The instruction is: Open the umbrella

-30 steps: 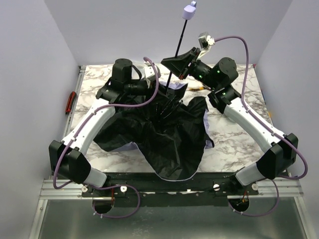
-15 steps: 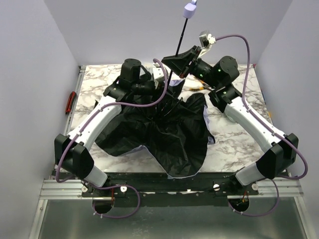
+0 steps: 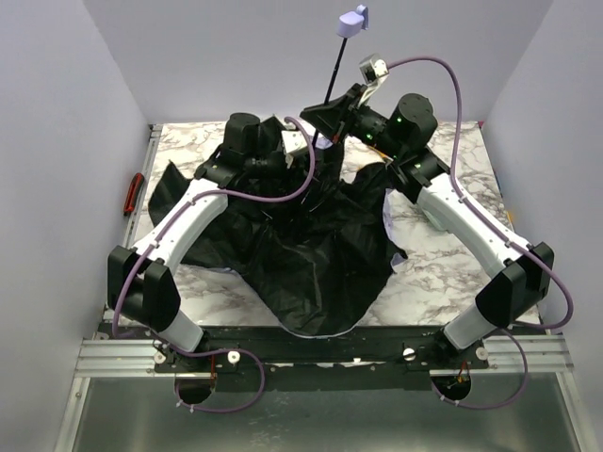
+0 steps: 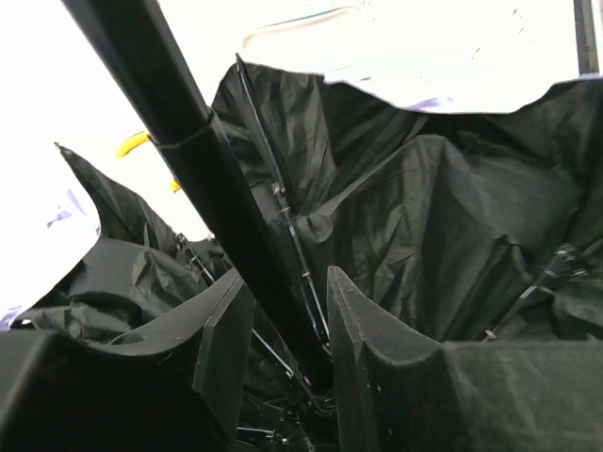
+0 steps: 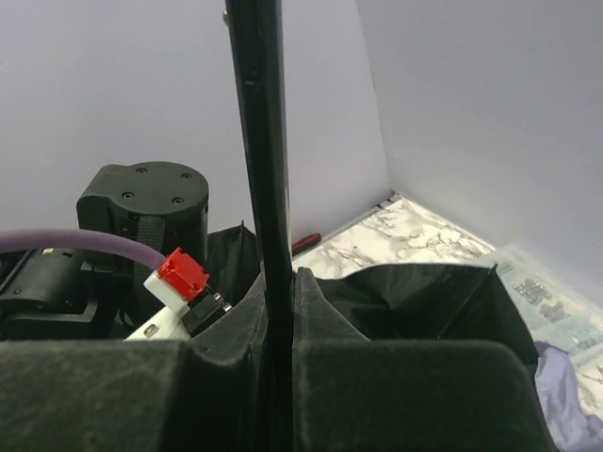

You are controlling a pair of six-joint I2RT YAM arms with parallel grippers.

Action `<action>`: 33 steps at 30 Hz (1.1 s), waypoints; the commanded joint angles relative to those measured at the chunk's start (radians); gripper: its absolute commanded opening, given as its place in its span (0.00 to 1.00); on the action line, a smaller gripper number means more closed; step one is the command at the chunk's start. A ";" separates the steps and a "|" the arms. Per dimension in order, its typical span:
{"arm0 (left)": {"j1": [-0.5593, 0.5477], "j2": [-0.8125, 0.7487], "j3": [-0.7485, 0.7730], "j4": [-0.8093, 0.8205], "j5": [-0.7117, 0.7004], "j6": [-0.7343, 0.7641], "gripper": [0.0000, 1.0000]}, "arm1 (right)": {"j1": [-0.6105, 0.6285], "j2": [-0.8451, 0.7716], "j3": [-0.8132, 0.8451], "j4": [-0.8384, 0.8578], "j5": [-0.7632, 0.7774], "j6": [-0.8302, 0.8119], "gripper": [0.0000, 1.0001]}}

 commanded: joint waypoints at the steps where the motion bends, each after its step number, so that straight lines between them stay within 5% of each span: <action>1: 0.044 0.082 -0.074 -0.179 -0.119 0.091 0.39 | -0.016 -0.068 0.164 0.204 0.059 0.054 0.01; 12: 0.076 0.120 -0.054 -0.182 -0.153 0.109 0.44 | -0.026 -0.078 0.191 0.206 0.063 0.032 0.00; 17: 0.081 0.122 -0.042 -0.157 -0.167 0.088 0.26 | -0.025 -0.088 0.170 0.212 0.056 0.017 0.01; 21: 0.080 0.105 -0.028 -0.141 -0.154 0.070 0.00 | -0.026 -0.111 0.115 0.208 0.051 0.008 0.00; 27: 0.080 0.033 0.012 -0.114 -0.067 0.011 0.00 | -0.025 -0.156 -0.001 0.188 0.045 -0.014 0.01; 28: 0.080 0.016 0.020 -0.105 -0.056 0.001 0.00 | -0.025 -0.165 -0.021 0.187 0.040 -0.017 0.03; 33: 0.079 -0.046 0.074 -0.054 -0.035 -0.057 0.00 | -0.025 -0.204 -0.136 0.178 -0.025 -0.052 0.54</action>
